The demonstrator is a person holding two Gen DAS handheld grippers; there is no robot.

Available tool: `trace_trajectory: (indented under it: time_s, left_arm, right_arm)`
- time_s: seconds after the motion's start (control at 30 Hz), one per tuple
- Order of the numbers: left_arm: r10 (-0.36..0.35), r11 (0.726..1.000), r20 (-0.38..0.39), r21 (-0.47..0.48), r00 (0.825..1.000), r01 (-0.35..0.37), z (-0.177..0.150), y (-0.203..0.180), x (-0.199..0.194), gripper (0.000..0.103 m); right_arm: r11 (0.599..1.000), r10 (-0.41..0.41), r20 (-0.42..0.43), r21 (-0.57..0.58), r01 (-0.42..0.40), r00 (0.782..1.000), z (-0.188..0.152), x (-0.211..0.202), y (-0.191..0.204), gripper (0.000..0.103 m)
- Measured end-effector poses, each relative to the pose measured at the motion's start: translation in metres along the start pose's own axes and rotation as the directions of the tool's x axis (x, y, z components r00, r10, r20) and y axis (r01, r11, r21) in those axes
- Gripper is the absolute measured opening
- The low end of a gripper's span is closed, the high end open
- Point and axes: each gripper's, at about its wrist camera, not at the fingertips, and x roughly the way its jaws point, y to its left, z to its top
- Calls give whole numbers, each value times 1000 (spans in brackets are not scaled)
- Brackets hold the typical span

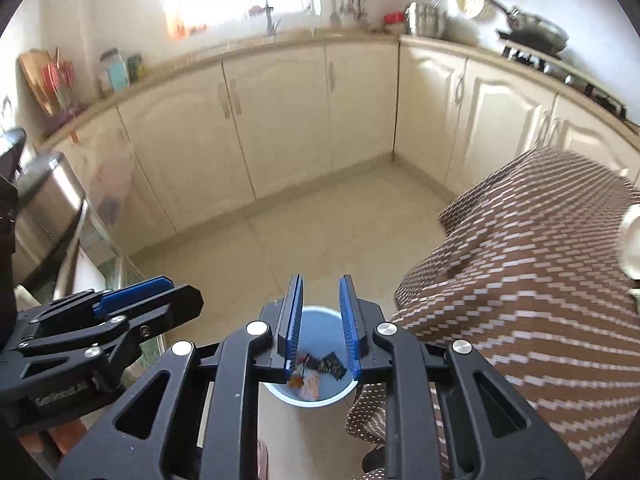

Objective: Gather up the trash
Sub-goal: 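Move both open grippers back toward the table, then grasp the pink wrapper with the right gripper while the left gripper grasps the striped wrapper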

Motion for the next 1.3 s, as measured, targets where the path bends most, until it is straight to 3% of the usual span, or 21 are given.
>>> trace_trajectory:
  time_s: [0.23, 0.47, 0.63, 0.87, 1.23, 1.3]
  left_arm:
    - [-80, 986, 40, 152, 996, 73, -3, -81, -31, 46]
    - [-155, 948, -18, 277, 988, 154, -18, -172, -19, 48]
    - [-200, 925, -78, 314, 977, 214, -23, -221, 7, 48]
    - [-197, 903, -129, 363, 972, 231, -26, -269, 42, 53]
    - [-167, 910, -174, 353, 970, 220, -15, -293, 91, 57]
    - [-162, 909, -178, 356, 971, 217, -15, -298, 101, 57]
  right_arm:
    - [993, -112, 123, 40, 107, 986, -4, -89, -40, 27]
    - [960, -256, 161, 158, 231, 953, -30, -147, -124, 33]
    - [919, -346, 147, 252, 303, 927, -53, -179, -186, 38]
    - [894, -395, 37, 244, 375, 918, -66, -163, -229, 50]
    - [912, -382, -73, 129, 389, 921, -54, -109, -254, 50]
    - [910, -394, -78, 110, 401, 916, -53, -105, -255, 44]
